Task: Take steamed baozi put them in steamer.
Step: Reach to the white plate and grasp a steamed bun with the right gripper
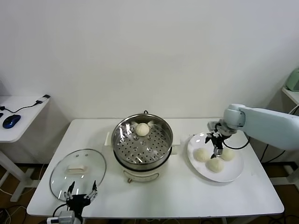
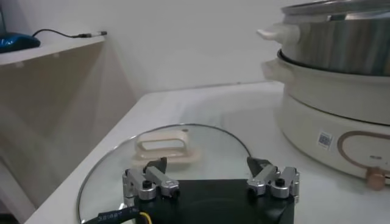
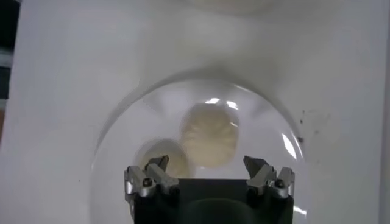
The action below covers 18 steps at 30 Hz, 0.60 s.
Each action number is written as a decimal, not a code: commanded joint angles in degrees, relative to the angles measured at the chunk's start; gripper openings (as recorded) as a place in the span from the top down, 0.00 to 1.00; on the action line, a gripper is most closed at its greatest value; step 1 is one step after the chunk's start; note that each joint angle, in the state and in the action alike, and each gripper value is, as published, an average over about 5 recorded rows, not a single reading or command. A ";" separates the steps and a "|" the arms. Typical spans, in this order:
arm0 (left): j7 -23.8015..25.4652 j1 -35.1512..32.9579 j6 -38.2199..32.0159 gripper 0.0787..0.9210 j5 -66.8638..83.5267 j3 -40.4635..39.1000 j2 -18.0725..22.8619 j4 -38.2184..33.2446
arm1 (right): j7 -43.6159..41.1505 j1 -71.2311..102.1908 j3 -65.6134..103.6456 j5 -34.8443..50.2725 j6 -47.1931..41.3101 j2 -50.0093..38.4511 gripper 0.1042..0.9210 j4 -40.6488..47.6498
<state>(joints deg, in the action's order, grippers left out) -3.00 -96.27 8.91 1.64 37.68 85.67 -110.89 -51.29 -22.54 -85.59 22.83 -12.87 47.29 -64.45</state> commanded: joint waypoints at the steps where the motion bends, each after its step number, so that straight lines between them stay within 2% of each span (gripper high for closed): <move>1: -0.05 0.01 -0.15 0.12 0.04 0.04 -0.24 0.37 | 2.36 9.46 7.82 -2.07 -3.48 2.50 0.12 6.26; 9: -0.04 0.05 -0.25 0.12 0.00 0.01 -0.43 0.47 | 2.70 11.12 11.02 -2.16 -3.41 3.50 0.13 7.48; 15: -0.02 -0.22 -0.19 0.12 -0.04 0.03 -0.47 0.06 | 1.33 9.18 10.71 -2.25 -3.03 2.58 0.25 5.48; 18: -0.02 -0.42 -0.12 0.12 -0.06 0.09 -0.49 -0.33 | -0.11 5.68 8.35 -1.07 -2.65 1.41 0.28 3.21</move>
<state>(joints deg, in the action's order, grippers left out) -3.03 -96.63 8.72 1.63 37.74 85.22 -111.04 -50.15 -14.92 -77.14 21.35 -15.08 49.36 -59.88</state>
